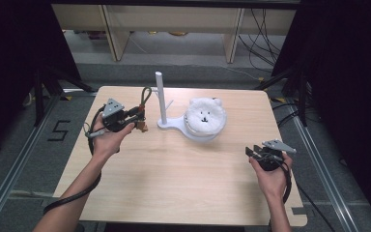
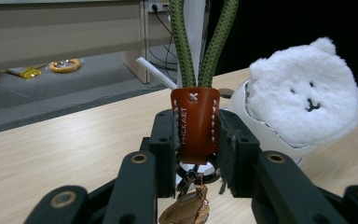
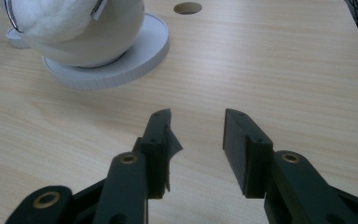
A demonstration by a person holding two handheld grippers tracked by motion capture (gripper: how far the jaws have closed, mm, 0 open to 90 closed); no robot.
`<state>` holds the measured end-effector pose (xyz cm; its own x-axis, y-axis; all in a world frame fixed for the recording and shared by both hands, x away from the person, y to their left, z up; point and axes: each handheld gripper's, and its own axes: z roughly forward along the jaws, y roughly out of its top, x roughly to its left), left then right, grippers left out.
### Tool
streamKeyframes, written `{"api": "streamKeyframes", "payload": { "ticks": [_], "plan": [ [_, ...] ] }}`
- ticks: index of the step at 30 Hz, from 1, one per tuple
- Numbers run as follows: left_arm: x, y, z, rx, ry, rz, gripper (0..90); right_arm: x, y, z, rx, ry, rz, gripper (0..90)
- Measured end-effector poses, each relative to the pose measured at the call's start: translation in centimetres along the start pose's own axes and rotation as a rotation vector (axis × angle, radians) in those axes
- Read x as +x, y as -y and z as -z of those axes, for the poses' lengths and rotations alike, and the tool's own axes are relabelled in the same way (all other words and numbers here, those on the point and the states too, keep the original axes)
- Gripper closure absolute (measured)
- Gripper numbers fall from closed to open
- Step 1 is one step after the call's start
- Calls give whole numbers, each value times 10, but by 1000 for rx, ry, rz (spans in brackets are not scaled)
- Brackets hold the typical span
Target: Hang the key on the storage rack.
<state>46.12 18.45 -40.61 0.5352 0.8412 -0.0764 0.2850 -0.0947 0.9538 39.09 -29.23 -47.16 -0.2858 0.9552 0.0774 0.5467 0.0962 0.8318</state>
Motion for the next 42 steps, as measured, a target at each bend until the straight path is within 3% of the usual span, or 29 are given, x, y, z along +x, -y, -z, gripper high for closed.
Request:
{"api": "streamKeyframes", "payload": {
  "ticks": [25, 27, 28, 42],
  "plan": [
    [7, 6, -16, 24, -14, 38, 688, -1, 1, 1, 0, 6, -7, 627],
    [7, 6, -17, 26, -15, 42, 688, 1, 1, 2, 2, 14, -24, 627],
    [7, 7, -17, 27, -14, 42, 688, -1, 1, 1, -4, 10, -4, 628],
    [6, 9, -26, 43, -13, 50, 687, 0, 0, 1, -4, 4, -8, 628]
  ]
}}
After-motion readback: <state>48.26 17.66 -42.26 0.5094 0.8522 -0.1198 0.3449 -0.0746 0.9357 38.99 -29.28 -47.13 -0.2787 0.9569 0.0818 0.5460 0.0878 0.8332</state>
